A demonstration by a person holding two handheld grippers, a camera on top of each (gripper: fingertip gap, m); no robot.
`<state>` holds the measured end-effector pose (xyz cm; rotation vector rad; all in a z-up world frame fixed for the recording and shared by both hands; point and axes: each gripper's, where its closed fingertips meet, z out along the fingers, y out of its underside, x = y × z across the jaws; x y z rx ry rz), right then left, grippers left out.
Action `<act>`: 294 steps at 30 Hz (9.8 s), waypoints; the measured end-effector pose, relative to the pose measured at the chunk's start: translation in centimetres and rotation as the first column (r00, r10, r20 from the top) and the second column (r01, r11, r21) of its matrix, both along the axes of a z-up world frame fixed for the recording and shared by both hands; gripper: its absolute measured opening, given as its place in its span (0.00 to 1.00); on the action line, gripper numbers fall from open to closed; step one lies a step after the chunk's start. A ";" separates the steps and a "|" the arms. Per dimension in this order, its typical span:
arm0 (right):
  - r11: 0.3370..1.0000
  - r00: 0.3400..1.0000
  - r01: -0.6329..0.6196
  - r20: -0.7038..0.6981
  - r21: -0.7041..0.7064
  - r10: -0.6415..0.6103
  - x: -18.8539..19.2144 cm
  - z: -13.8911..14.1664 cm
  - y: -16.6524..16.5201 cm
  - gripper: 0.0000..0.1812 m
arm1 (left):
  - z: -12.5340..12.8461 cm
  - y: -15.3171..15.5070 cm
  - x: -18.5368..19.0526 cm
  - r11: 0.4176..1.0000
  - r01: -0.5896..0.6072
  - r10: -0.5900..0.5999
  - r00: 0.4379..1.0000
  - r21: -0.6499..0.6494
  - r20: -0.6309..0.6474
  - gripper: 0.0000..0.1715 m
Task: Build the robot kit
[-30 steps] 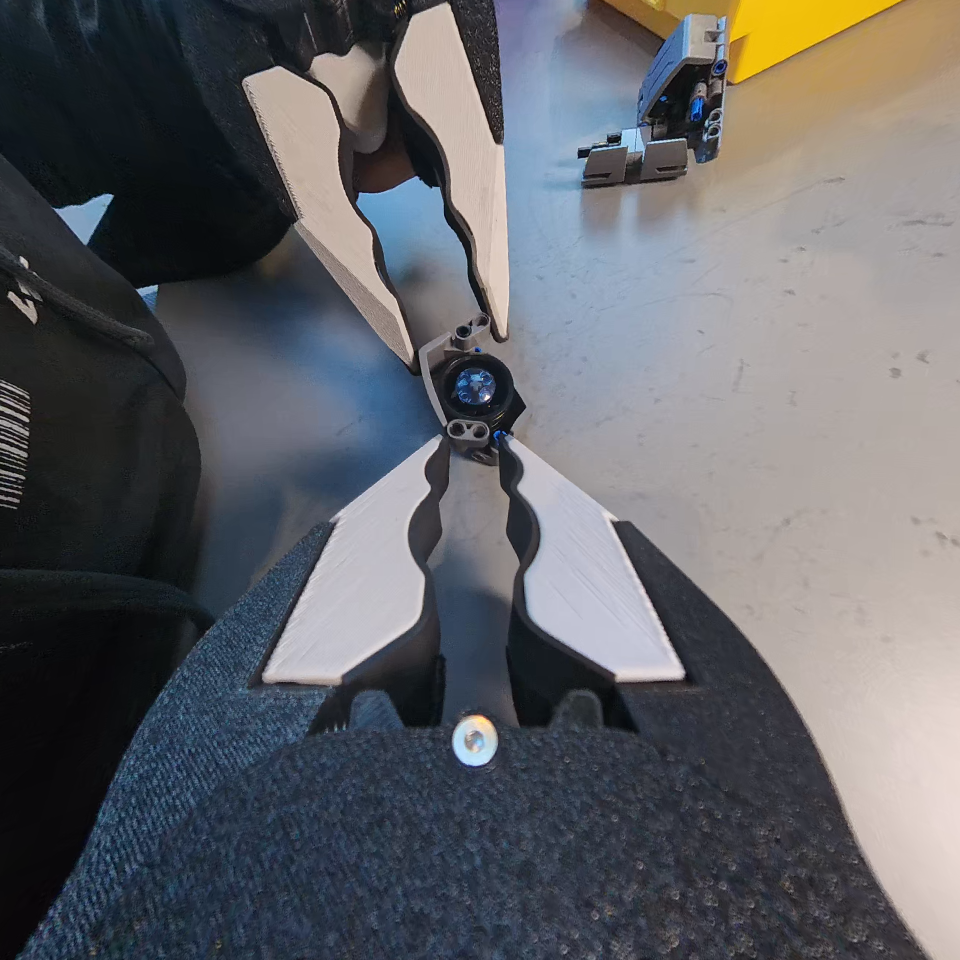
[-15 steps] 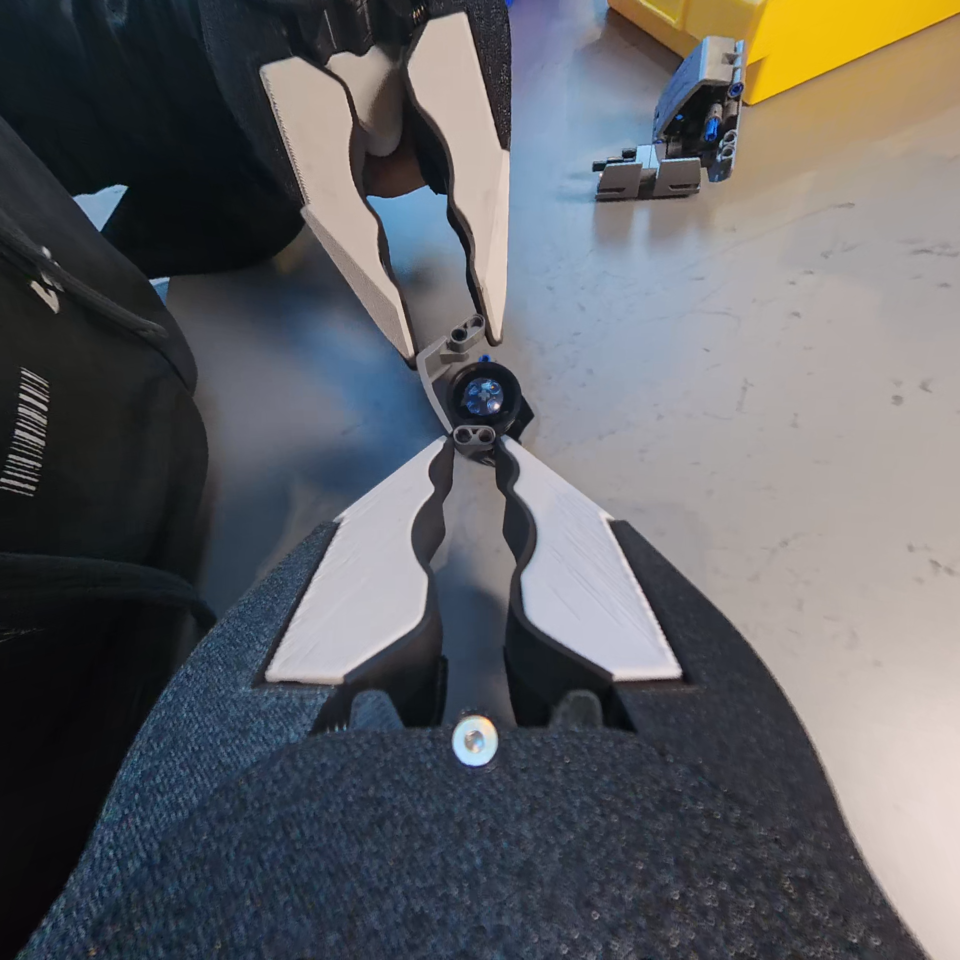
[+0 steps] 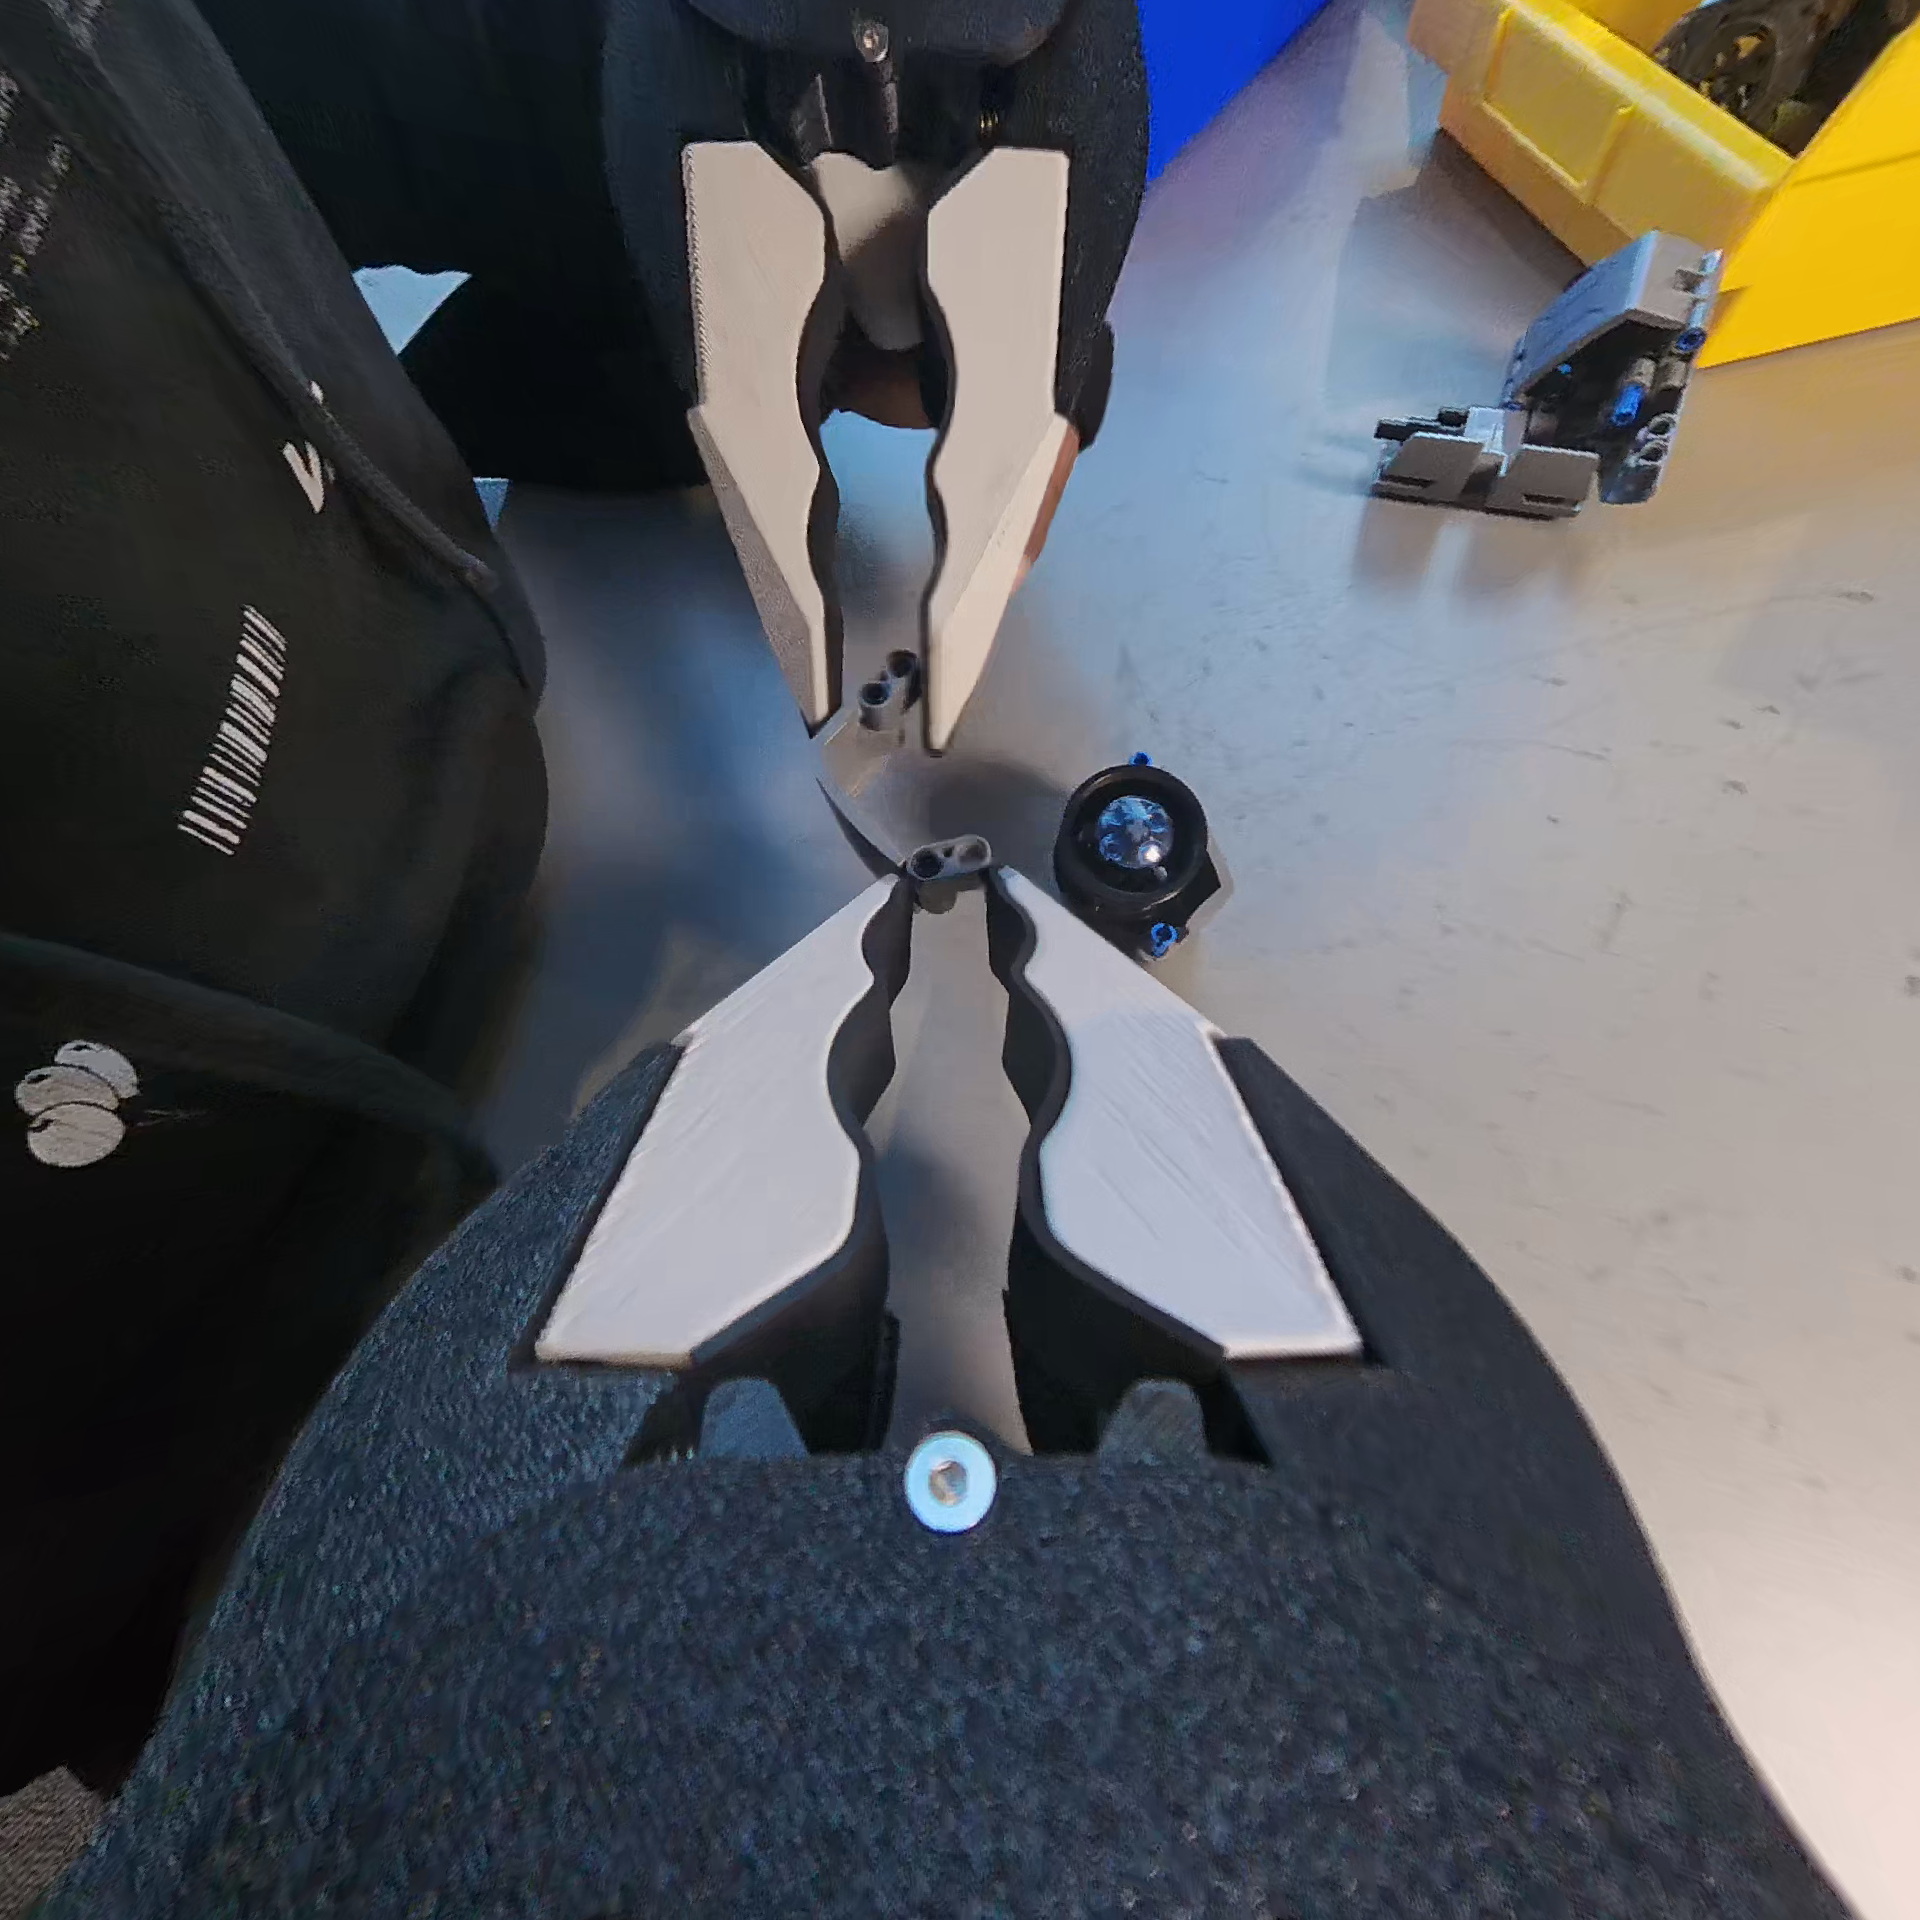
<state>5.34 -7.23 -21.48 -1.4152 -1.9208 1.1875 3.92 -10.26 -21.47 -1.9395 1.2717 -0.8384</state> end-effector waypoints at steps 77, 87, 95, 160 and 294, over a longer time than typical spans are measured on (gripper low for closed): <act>0.959 0.918 0.262 -0.279 -0.109 -0.282 -0.8 5.0 -0.9 0.23 | 6.2 0.3 0.8 0.965 -0.185 0.118 0.938 0.185 0.325 0.06; 0.849 0.778 0.450 -0.344 -0.277 -0.525 -1.2 6.8 1.5 0.23 | 6.6 2.1 0.5 0.943 -0.333 0.289 0.840 0.017 0.459 0.11; 0.868 0.806 0.317 -0.375 -0.382 -0.459 -1.3 7.4 -0.4 0.23 | 8.8 0.6 0.8 0.984 -0.163 0.170 0.792 -0.065 0.587 0.04; 0.990 0.984 0.133 -0.123 0.035 -0.128 -1.3 0.6 3.1 0.09 | -0.4 4.8 -2.1 0.906 -0.421 0.422 0.905 0.042 -0.051 0.18; 0.959 0.973 -0.228 0.088 0.170 0.215 -0.2 -2.9 -2.2 0.17 | -3.5 0.0 1.3 0.994 -0.111 0.108 0.990 -0.026 -0.088 0.24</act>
